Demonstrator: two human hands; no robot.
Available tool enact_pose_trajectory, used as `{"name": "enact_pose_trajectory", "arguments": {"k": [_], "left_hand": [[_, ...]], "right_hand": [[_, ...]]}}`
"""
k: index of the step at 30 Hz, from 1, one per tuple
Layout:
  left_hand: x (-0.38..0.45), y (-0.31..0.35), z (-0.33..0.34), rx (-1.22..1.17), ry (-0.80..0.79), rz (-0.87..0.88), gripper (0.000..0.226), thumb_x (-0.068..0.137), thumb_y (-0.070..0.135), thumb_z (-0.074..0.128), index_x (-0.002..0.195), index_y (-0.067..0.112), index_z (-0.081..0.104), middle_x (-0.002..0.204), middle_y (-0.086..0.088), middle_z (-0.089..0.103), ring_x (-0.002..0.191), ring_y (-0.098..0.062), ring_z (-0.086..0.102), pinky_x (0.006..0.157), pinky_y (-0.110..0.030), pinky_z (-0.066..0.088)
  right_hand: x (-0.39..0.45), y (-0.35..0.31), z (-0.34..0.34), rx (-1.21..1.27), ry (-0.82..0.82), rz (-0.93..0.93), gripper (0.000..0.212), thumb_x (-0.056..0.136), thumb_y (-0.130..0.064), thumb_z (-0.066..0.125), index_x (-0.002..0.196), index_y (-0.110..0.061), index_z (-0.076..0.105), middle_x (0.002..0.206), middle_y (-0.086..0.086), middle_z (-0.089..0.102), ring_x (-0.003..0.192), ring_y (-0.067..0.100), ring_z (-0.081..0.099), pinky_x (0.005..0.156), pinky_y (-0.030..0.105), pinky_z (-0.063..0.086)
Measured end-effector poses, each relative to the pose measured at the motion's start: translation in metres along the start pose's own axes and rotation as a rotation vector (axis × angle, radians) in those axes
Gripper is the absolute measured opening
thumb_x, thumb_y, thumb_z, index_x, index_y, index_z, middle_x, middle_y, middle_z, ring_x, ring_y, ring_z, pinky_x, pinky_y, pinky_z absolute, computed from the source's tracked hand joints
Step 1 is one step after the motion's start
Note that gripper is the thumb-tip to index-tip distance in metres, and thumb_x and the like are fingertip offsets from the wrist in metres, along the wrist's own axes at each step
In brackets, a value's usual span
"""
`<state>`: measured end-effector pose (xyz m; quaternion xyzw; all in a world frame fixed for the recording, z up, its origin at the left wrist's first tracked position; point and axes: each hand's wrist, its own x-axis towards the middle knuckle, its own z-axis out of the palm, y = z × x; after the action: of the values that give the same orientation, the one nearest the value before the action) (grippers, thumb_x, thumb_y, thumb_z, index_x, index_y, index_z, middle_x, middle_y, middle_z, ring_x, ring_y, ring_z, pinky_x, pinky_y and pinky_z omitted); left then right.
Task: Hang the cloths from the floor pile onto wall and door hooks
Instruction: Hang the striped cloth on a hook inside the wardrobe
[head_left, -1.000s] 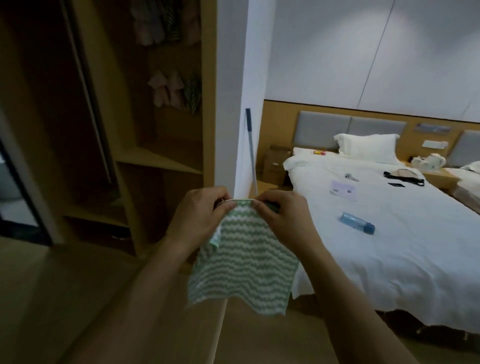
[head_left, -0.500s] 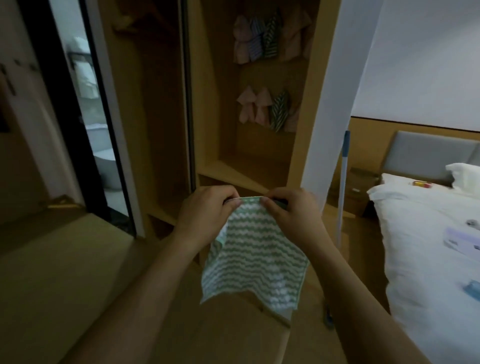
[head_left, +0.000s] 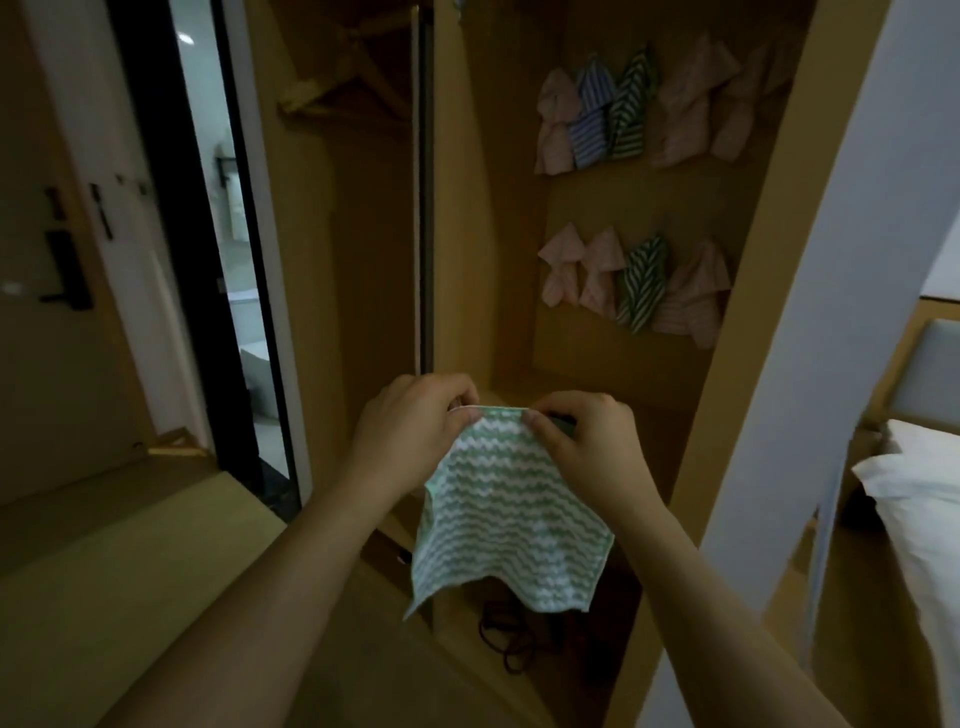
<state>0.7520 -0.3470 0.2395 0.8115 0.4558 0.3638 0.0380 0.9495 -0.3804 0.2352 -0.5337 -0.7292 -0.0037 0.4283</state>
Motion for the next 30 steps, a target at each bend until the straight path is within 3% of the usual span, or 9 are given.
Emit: {"name": "enact_pose_trajectory", "arguments": {"k": [3, 6, 10, 13, 22, 28, 30], "left_hand": [[0.038, -0.020, 0.008, 0.006, 0.001, 0.017, 0.010, 0.093, 0.037, 0.059, 0.086, 0.032, 0.064, 0.076, 0.014, 0.063, 0.074, -0.006, 0.058, 0.066, -0.043, 0.053], [0.077, -0.040, 0.018, 0.018, 0.001, 0.050, 0.013, 0.095, 0.039, 0.056, 0.087, 0.031, 0.064, 0.074, 0.012, 0.063, 0.069, -0.006, 0.059, 0.062, -0.042, 0.053], [0.129, -0.069, 0.030, 0.062, 0.033, 0.126, 0.017, 0.096, 0.042, 0.051, 0.084, 0.033, 0.060, 0.067, 0.015, 0.057, 0.061, 0.001, 0.052, 0.050, -0.030, 0.041], [0.172, -0.090, 0.035, 0.060, 0.021, 0.183, 0.020, 0.095, 0.045, 0.051, 0.083, 0.032, 0.061, 0.066, 0.012, 0.059, 0.059, -0.001, 0.053, 0.054, -0.035, 0.048], [0.306, -0.143, 0.039, 0.046, 0.019, 0.379, 0.022, 0.092, 0.049, 0.056, 0.087, 0.030, 0.066, 0.065, 0.012, 0.058, 0.059, -0.004, 0.052, 0.055, -0.032, 0.046], [0.374, -0.170, 0.048, 0.020, 0.038, 0.380, 0.018, 0.092, 0.043, 0.060, 0.088, 0.028, 0.069, 0.075, 0.010, 0.066, 0.068, -0.008, 0.059, 0.062, -0.039, 0.052], [0.395, -0.177, 0.050, 0.021, 0.076, 0.372, 0.019, 0.092, 0.043, 0.060, 0.087, 0.028, 0.072, 0.077, 0.011, 0.068, 0.070, -0.008, 0.061, 0.063, -0.038, 0.052]], "right_hand": [[0.036, 0.018, 0.014, -0.017, 0.019, -0.006, 0.015, 0.091, -0.028, 0.062, 0.087, -0.021, 0.075, 0.082, -0.011, 0.070, 0.075, 0.003, 0.061, 0.068, 0.021, 0.048], [0.072, 0.036, 0.027, -0.031, 0.046, 0.000, 0.016, 0.092, -0.027, 0.061, 0.086, -0.021, 0.074, 0.080, -0.011, 0.069, 0.074, 0.002, 0.060, 0.062, 0.015, 0.044], [0.120, 0.058, 0.044, -0.060, 0.092, 0.030, 0.014, 0.091, -0.029, 0.062, 0.083, -0.024, 0.073, 0.075, -0.013, 0.067, 0.070, 0.000, 0.059, 0.056, 0.010, 0.039], [0.159, 0.071, 0.057, -0.081, 0.136, 0.047, 0.014, 0.090, -0.030, 0.062, 0.081, -0.026, 0.072, 0.073, -0.014, 0.066, 0.068, -0.002, 0.058, 0.053, 0.009, 0.037], [0.271, 0.110, 0.082, -0.139, 0.211, 0.058, 0.017, 0.092, -0.031, 0.061, 0.079, -0.025, 0.070, 0.069, -0.013, 0.065, 0.068, 0.000, 0.059, 0.054, 0.012, 0.040], [0.337, 0.137, 0.095, -0.176, 0.228, 0.087, 0.017, 0.091, -0.032, 0.062, 0.079, -0.026, 0.072, 0.069, -0.016, 0.064, 0.065, -0.001, 0.057, 0.051, 0.012, 0.036], [0.359, 0.145, 0.100, -0.162, 0.235, 0.091, 0.017, 0.092, -0.033, 0.062, 0.083, -0.025, 0.074, 0.073, -0.013, 0.067, 0.066, -0.001, 0.058, 0.054, 0.016, 0.041]]}}
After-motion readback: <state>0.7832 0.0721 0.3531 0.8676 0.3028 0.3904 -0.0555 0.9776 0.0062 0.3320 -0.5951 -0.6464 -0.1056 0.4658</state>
